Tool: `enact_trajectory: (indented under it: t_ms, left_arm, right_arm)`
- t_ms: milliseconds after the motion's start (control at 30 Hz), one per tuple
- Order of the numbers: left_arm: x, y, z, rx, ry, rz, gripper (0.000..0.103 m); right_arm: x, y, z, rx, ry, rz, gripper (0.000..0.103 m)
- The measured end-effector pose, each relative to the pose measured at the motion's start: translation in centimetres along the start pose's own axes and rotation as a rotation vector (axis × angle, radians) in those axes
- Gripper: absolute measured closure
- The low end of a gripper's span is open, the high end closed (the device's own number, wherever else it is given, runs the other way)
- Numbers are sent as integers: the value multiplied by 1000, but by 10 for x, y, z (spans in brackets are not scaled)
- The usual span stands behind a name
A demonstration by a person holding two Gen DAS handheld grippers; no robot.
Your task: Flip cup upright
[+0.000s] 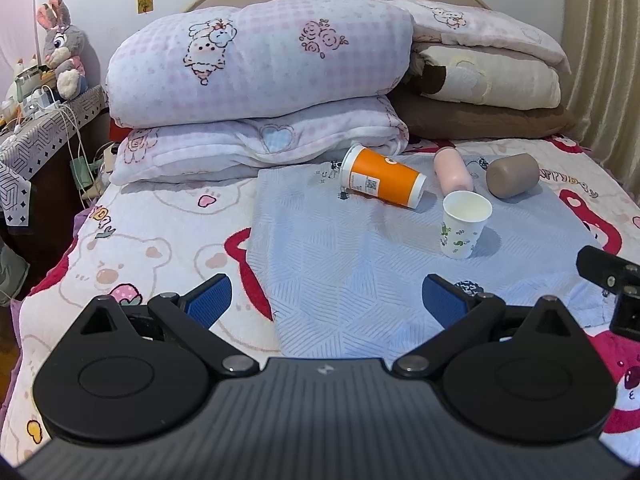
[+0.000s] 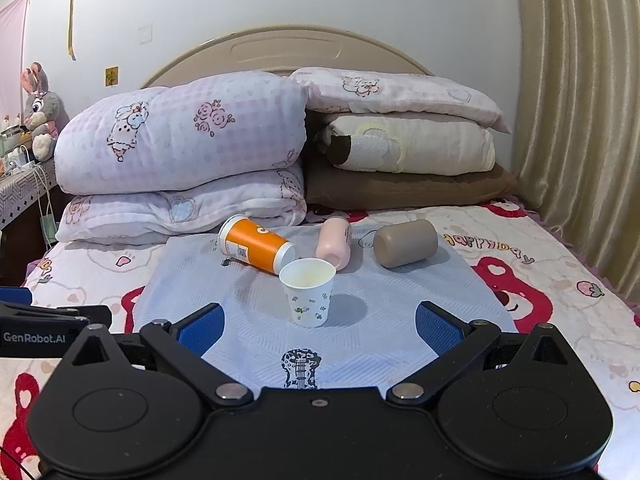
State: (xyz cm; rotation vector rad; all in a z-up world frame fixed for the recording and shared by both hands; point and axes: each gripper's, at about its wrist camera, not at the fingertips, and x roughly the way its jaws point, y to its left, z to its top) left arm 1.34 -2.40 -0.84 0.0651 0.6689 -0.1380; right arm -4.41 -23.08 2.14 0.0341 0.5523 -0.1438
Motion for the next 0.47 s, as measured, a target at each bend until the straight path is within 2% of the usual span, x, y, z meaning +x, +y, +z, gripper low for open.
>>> enact_trajectory:
  t_ms: [467]
  left_arm:
    - [0,1,1,-1,3,8,0]
  right_arm:
    - [-4,-3,1,12,-29,-6,0]
